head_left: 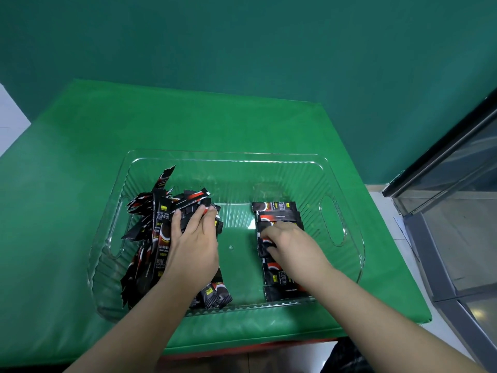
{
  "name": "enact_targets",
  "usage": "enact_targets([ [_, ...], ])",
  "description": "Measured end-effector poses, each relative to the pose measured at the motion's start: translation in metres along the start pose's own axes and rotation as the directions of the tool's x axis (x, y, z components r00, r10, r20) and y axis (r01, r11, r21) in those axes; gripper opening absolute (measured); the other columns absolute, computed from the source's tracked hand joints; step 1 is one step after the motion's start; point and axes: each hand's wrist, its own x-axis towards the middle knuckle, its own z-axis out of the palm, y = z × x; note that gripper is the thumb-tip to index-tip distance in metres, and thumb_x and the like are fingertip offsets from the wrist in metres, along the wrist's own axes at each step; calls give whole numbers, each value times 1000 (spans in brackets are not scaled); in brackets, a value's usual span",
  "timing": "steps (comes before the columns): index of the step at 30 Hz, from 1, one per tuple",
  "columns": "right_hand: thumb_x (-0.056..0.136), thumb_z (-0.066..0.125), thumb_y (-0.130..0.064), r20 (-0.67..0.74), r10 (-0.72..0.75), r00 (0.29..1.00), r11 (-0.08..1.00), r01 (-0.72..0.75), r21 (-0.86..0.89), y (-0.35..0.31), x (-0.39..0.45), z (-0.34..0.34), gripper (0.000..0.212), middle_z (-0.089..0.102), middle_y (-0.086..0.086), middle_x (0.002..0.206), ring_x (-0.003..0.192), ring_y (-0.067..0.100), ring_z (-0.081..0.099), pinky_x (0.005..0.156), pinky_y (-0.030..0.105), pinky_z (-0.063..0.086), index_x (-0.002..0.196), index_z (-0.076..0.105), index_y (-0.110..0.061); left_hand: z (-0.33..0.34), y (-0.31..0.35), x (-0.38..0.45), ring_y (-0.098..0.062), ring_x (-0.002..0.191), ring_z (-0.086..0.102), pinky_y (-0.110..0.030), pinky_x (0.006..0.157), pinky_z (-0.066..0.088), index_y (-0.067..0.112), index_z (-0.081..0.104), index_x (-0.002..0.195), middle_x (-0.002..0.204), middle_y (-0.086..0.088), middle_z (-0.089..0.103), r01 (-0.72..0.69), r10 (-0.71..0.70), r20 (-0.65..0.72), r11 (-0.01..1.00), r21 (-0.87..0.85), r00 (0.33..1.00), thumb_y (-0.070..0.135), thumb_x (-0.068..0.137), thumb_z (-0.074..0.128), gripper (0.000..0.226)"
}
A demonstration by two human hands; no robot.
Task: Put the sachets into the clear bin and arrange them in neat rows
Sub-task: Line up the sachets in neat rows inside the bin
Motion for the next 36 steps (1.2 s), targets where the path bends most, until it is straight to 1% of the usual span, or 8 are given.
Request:
enact_targets([
  [4,93,58,-19,-4,-36,999,970,36,242,-19,23,-5,38,56,1,130,120,18,49,101,30,37,130,52,-16,1,0,-1,-24,127,51,-47,110,2,-2,52,125,124,-10,63,-15,15,-27,1000,0,1000,1,54,82,76],
  [13,92,38,9,179,-70,981,759,-64,648,-46,91,-14,51,53,4,136,123,16,51,105,24,37,131,55,-20,-2,-2,-2,-22,132,46,-44,111,-1,-3,49,129,124,-11,63,-12,11,-15,998,-54,1000,8,69,75,67],
  [17,95,37,6,246,-54,968,688,-143,712,-54,93,-15,47,53,2,137,108,6,54,86,6,38,135,52,-15,-2,-2,-1,-22,132,45,-43,112,-2,-3,49,129,126,-10,62,-17,16,-14,997,-70,1000,8,69,74,66],
  [20,98,43,-4,189,44,981,608,-176,774,-46,85,-17,41,58,-1,114,49,-6,48,46,6,36,136,50,-17,-2,-1,-1,-23,126,53,-46,110,5,-3,54,123,119,-10,66,-36,35,-21,997,-62,999,7,61,80,68],
  [25,91,62,-17,-88,399,913,500,-136,855,-23,65,-17,22,67,-6,96,86,16,65,78,25,53,111,67,-14,-7,1,-4,-22,133,44,-40,111,-12,0,46,133,126,-10,62,19,-18,20,996,-86,1000,8,76,70,62],
  [28,90,61,-13,-123,505,854,435,-129,891,-8,54,-24,8,68,-3,83,65,4,61,59,13,49,87,65,-19,-8,2,-4,-15,144,23,-39,109,-21,2,36,142,143,-7,47,23,-21,18,993,-112,1000,8,86,59,61],
  [31,90,61,-10,-164,523,836,491,-139,860,3,46,-31,9,66,0,88,63,4,59,51,11,44,90,59,-19,-8,2,-3,-15,145,21,-37,109,-24,2,34,143,144,-6,46,21,-20,12,993,-117,1000,7,86,57,61],
  [36,91,60,-17,41,222,974,790,-204,579,2,27,-33,11,61,-12,90,85,4,59,73,11,43,100,57,-22,-9,2,-4,-14,146,16,-39,110,-22,3,30,145,147,-6,43,16,-13,20,992,-128,1000,8,89,54,61],
])
